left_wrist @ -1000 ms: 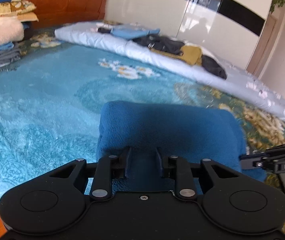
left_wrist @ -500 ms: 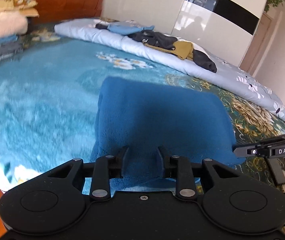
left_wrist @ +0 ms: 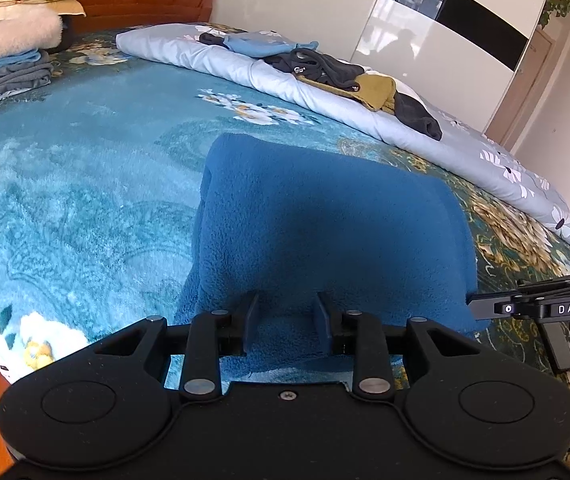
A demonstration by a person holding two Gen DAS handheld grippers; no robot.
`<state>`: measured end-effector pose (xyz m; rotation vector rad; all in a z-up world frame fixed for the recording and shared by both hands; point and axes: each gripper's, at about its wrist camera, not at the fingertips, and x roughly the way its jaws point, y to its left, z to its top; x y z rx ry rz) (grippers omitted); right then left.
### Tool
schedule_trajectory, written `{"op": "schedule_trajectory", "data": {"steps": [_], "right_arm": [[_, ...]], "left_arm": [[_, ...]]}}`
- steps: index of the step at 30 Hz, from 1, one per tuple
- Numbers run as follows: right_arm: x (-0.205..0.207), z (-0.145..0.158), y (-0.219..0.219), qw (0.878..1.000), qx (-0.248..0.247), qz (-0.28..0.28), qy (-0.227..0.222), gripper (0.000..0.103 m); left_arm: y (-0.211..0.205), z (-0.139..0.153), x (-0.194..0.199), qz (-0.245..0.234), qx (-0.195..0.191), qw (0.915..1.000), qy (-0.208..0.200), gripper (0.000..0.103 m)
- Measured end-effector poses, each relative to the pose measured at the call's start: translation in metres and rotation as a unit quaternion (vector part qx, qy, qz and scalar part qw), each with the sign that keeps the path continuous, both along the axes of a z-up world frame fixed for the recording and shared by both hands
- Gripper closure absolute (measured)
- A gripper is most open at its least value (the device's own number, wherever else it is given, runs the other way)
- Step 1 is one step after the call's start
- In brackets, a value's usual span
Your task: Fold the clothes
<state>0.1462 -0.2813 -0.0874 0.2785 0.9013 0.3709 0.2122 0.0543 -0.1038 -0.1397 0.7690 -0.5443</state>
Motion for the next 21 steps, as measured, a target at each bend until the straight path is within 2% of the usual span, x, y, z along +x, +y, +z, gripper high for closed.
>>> {"op": "schedule_trajectory", "data": {"steps": [4,7,8,10,11,12,14,16,18,19,21], "right_arm": [[-0.005,0.003,-0.004,1.0,0.01,-0.011,-0.011,0.089],[-0.008,0.006,-0.007,0.999,0.017,-0.019,-0.019,0.064],[-0.009,0.007,-0.009,0.999,0.019,-0.022,-0.022,0.052],[-0.011,0.009,-0.011,0.999,0.024,-0.027,-0.028,0.044],[-0.012,0.009,-0.012,0.999,0.026,-0.03,-0.031,0.031],[-0.014,0.01,-0.013,0.999,0.029,-0.032,-0.033,0.023],[-0.016,0.012,-0.015,0.998,0.034,-0.038,-0.039,0.022],[-0.018,0.014,-0.017,0.997,0.038,-0.043,-0.044,0.017],[-0.02,0.015,-0.019,0.997,0.043,-0.048,-0.05,0.004],[-0.022,0.016,-0.02,0.996,0.045,-0.051,-0.053,0.002],[-0.024,0.018,-0.022,0.995,0.05,-0.056,-0.058,0.0]], "left_arm": [[0.003,0.015,-0.007,0.001,-0.011,0.9996,-0.025,0.071],[0.007,0.032,-0.015,0.005,-0.032,0.9983,-0.048,0.057],[0.009,0.036,-0.016,0.008,-0.035,0.9979,-0.053,0.057],[0.011,0.044,-0.018,0.017,-0.038,0.9971,-0.064,0.052],[0.012,0.047,-0.018,0.022,-0.039,0.9966,-0.069,0.046],[0.014,0.05,-0.02,0.028,-0.041,0.9962,-0.073,0.043],[0.017,0.055,-0.023,0.039,-0.044,0.9952,-0.078,0.036],[0.02,0.058,-0.028,0.047,-0.044,0.9946,-0.082,0.03],[0.023,0.062,-0.031,0.052,-0.041,0.9941,-0.085,0.026],[0.025,0.063,-0.033,0.055,-0.04,0.9939,-0.087,0.02],[0.028,0.065,-0.036,0.063,-0.044,0.9935,-0.084,0.016]]}}
